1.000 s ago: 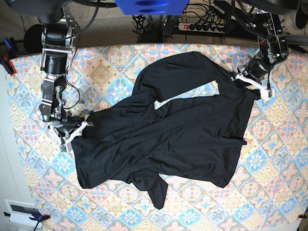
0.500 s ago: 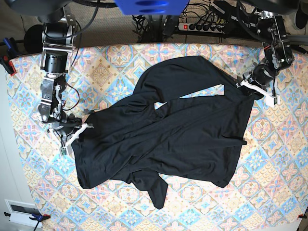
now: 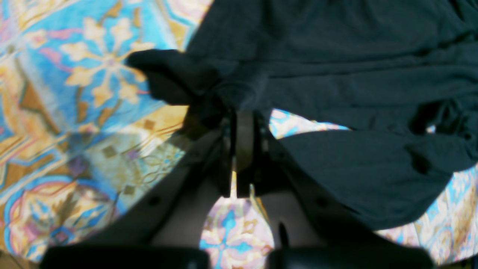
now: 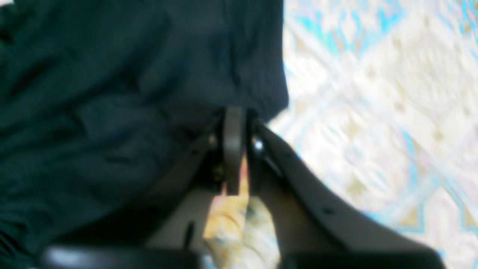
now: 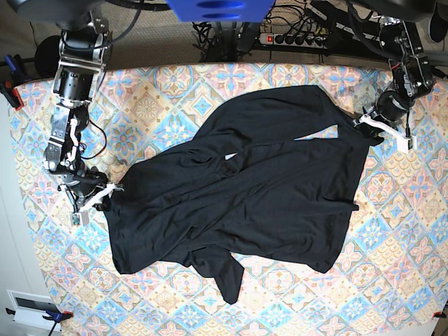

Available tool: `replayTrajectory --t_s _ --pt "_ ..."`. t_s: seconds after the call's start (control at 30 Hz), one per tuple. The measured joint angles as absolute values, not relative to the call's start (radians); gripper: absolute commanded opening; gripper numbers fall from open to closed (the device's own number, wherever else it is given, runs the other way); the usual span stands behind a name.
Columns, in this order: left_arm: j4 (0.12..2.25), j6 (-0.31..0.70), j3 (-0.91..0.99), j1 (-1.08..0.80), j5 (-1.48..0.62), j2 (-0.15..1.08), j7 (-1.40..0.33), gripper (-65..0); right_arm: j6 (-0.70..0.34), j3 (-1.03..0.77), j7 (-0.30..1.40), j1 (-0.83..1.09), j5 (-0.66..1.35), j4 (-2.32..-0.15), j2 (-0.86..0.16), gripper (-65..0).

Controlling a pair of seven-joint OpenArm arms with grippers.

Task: Layout the t-shirt on the table in an organized manner, then fold the t-shirt properly
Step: 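Hold the sleeve with the left gripper and shift the right gripper's grip, then drag the shirt side with the right gripper along the table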

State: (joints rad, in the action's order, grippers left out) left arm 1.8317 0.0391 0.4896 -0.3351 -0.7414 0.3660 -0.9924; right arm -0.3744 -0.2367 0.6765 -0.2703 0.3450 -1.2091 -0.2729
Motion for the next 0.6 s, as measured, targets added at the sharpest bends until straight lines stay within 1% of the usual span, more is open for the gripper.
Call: replayTrajectory --t_s 0.13,0.3,0.47,0.53,0.6 --pt "1.832 0.038 0.490 -0.340 -0.740 0.366 -0.992 -65.0 -0.381 -0.237 0.678 -0.260 0.342 -1.137 -0.268 -48.5" --pt "1.832 0.039 0.490 -0.340 -0.741 0.366 -0.993 -65.0 -0.374 -0.241 0.666 -0.262 0.341 -1.078 -0.268 -41.8" --pt "1.832 0.039 0.490 -0.340 -0.741 0.366 -0.995 -65.0 -0.374 -0.240 0.646 -0.273 0.360 -1.063 -0.264 -38.9" --pt "1.832 0.039 0.490 -0.342 -0.741 0.366 -0.995 -65.0 -0.367 -0.234 0.655 -0.308 0.374 -1.045 -0.266 -38.2" --pt "1.832 0.039 0.490 -0.342 -0.741 0.366 -0.995 -65.0 -0.372 -0.233 0.630 -0.345 0.422 -1.014 -0.267 -37.2"
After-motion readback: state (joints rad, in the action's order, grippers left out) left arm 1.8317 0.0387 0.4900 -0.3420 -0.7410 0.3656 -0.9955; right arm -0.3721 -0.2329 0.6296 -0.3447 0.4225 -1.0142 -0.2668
